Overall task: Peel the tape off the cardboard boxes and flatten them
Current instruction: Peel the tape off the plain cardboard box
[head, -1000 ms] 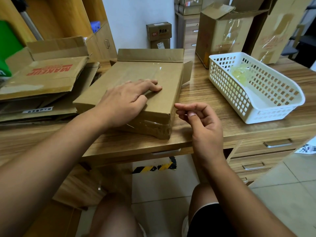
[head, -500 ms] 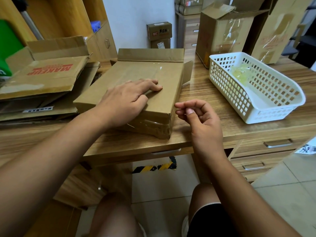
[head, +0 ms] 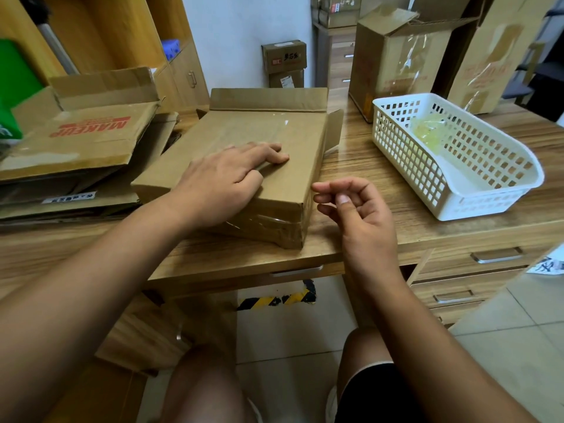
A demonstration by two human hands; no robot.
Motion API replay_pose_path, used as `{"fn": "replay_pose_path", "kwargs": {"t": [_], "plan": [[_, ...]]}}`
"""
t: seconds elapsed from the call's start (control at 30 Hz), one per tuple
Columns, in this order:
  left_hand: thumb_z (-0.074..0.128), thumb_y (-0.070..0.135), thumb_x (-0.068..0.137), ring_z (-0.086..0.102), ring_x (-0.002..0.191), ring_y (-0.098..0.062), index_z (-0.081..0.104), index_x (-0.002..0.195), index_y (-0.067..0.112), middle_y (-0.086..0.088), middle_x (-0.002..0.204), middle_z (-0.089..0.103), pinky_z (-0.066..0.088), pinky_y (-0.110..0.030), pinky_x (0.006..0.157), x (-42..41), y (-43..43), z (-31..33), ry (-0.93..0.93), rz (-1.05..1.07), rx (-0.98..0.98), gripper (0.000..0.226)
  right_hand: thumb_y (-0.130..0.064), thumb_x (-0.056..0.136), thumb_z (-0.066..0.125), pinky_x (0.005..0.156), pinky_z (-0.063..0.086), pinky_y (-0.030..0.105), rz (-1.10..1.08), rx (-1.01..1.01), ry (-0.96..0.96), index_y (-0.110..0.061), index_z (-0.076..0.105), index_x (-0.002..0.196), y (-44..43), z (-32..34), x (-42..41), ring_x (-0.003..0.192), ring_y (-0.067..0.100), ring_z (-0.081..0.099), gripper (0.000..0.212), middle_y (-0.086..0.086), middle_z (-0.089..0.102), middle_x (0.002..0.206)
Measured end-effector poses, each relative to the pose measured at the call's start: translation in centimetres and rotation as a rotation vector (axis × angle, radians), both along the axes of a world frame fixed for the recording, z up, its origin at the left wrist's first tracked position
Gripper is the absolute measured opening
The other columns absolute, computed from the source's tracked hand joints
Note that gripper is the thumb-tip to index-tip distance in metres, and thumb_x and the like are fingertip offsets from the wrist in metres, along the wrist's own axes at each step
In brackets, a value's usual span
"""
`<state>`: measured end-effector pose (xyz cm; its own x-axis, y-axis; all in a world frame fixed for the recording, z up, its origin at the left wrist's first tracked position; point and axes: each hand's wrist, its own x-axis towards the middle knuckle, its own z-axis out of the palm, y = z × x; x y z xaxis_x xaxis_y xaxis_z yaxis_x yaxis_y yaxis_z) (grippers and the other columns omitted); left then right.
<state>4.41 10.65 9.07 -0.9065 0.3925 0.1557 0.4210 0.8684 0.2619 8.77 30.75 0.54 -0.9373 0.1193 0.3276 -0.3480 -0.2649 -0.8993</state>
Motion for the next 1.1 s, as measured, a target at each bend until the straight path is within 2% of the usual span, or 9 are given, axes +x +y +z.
{"fn": "replay_pose_path", "kwargs": {"t": [0.17, 0.3, 0.4, 0.53, 0.6, 0.7, 0.87, 1.0, 1.1], "plan": [[0.026, 0.037, 0.089, 0.037, 0.136, -0.006, 0.042, 0.141, 0.048, 0.024, 0.154, 0.036, 0.034, -0.037, 0.104, -0.1, 0.0, -0.1, 0.014, -0.008, -0.001, 0.056, 0.003, 0.105, 0.041, 0.09, 0.054, 0.03, 0.03, 0.008, -0.007, -0.014, 0.063, 0.102, 0.2, 0.1, -0.1, 0.096, 0.017, 0.068, 0.027, 0.007, 0.075, 0.102], [0.026, 0.038, 0.088, 0.035, 0.137, -0.004, 0.042, 0.141, 0.048, 0.025, 0.154, 0.035, 0.033, -0.035, 0.101, -0.1, 0.0, -0.1, 0.01, -0.002, -0.003, 0.056, 0.004, 0.105, 0.041, 0.087, 0.055, 0.025, 0.079, 0.031, -0.007, -0.012, 0.061, 0.103, 0.0, 0.2, 0.2, 0.091, 0.013, 0.068, 0.026, 0.002, 0.07, 0.089], [0.026, 0.038, 0.089, 0.036, 0.137, -0.005, 0.042, 0.141, 0.048, 0.026, 0.154, 0.035, 0.032, -0.033, 0.099, -0.2, 0.0, -0.1, 0.012, 0.001, -0.008, 0.056, 0.004, 0.105, 0.041, 0.089, 0.055, 0.029, 0.029, -0.012, 0.014, -0.012, 0.06, 0.102, -0.1, 0.1, 0.2, 0.097, 0.015, 0.069, 0.025, 0.004, 0.073, 0.097], [0.025, 0.038, 0.088, 0.037, 0.137, -0.006, 0.042, 0.141, 0.049, 0.026, 0.154, 0.035, 0.035, -0.037, 0.102, -0.2, -0.1, -0.1, 0.016, -0.003, -0.006, 0.056, 0.004, 0.104, 0.043, 0.087, 0.055, 0.027, -0.004, 0.0, 0.02, -0.009, 0.06, 0.106, -0.2, 0.0, 0.2, 0.102, 0.016, 0.069, 0.022, 0.008, 0.073, 0.109], [0.025, 0.038, 0.088, 0.037, 0.137, -0.006, 0.042, 0.141, 0.049, 0.026, 0.154, 0.036, 0.034, -0.036, 0.101, -0.2, -0.1, -0.1, 0.022, -0.006, -0.006, 0.056, 0.005, 0.104, 0.042, 0.089, 0.055, 0.029, -0.007, 0.033, 0.032, -0.007, 0.06, 0.107, -0.2, -0.1, 0.3, 0.101, 0.017, 0.068, 0.022, 0.01, 0.072, 0.109], [0.026, 0.038, 0.089, 0.037, 0.137, -0.006, 0.042, 0.141, 0.049, 0.026, 0.153, 0.036, 0.035, -0.037, 0.104, -0.2, -0.1, -0.2, 0.025, -0.009, -0.006, 0.055, 0.005, 0.104, 0.041, 0.091, 0.055, 0.032, -0.027, 0.079, 0.067, -0.016, 0.06, 0.102, -0.2, -0.1, 0.1, 0.098, 0.018, 0.067, 0.028, 0.008, 0.07, 0.105], [0.027, 0.037, 0.088, 0.038, 0.136, -0.006, 0.043, 0.141, 0.047, 0.025, 0.154, 0.036, 0.036, -0.038, 0.104, -0.1, -0.1, -0.1, 0.024, -0.014, 0.003, 0.056, 0.006, 0.104, 0.041, 0.088, 0.053, 0.027, -0.038, 0.174, 0.087, -0.018, 0.059, 0.099, -0.5, -0.5, 0.1, 0.094, 0.016, 0.066, 0.03, 0.004, 0.066, 0.095], [0.027, 0.038, 0.089, 0.037, 0.136, -0.005, 0.043, 0.141, 0.047, 0.025, 0.154, 0.036, 0.035, -0.036, 0.104, -0.1, -0.1, -0.1, 0.018, -0.016, 0.007, 0.056, 0.004, 0.103, 0.044, 0.091, 0.054, 0.032, -0.088, 0.116, 0.112, -0.021, 0.061, 0.103, -0.8, -0.6, 0.4, 0.101, 0.021, 0.067, 0.03, 0.01, 0.068, 0.107], [0.026, 0.038, 0.089, 0.036, 0.136, -0.005, 0.042, 0.141, 0.048, 0.025, 0.154, 0.035, 0.035, -0.038, 0.104, -0.1, -0.1, -0.1, 0.015, -0.011, 0.005, 0.056, 0.004, 0.103, 0.046, 0.094, 0.055, 0.036, -0.097, 0.098, 0.113, -0.015, 0.062, 0.107, -0.8, -0.7, 0.4, 0.106, 0.025, 0.067, 0.025, 0.012, 0.069, 0.112]]}}
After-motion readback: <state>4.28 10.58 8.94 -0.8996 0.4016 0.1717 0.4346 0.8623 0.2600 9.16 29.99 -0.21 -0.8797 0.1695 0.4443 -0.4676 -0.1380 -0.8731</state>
